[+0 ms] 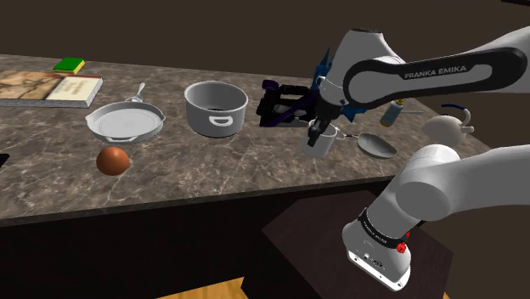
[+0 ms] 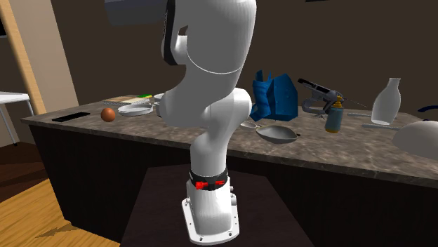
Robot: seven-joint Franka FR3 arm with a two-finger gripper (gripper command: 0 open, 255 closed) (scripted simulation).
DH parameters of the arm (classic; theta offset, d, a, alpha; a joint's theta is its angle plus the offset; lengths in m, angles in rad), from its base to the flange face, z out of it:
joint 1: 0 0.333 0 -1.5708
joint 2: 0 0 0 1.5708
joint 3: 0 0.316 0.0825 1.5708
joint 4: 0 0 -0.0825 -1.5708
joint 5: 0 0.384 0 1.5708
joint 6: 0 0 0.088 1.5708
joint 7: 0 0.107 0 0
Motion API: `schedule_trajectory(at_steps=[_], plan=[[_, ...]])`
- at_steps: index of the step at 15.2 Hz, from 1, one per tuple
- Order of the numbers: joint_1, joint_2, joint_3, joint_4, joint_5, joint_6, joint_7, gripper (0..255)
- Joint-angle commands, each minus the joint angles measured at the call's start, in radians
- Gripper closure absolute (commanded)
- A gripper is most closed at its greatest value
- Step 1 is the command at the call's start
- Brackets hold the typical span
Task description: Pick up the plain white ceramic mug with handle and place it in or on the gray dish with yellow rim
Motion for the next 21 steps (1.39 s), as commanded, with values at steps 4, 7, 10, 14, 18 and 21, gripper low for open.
schedule_trajectory(at_steps=[4,7,10,14,18,21], plan=[[0.000,-0.034,0.001,0.051,0.001,-0.086,-0.001,255],[0.000,-0.049,0.001,0.085,0.002,-0.134,-0.001,255],[0.001,-0.059,0.002,0.120,0.002,-0.179,-0.002,255],[-0.014,-0.089,-0.019,0.146,-0.013,-0.235,-0.026,255],[-0.077,-0.165,-0.109,0.120,-0.085,-0.283,-0.125,255],[-0.128,-0.204,-0.179,0.115,-0.144,-0.313,-0.202,255]])
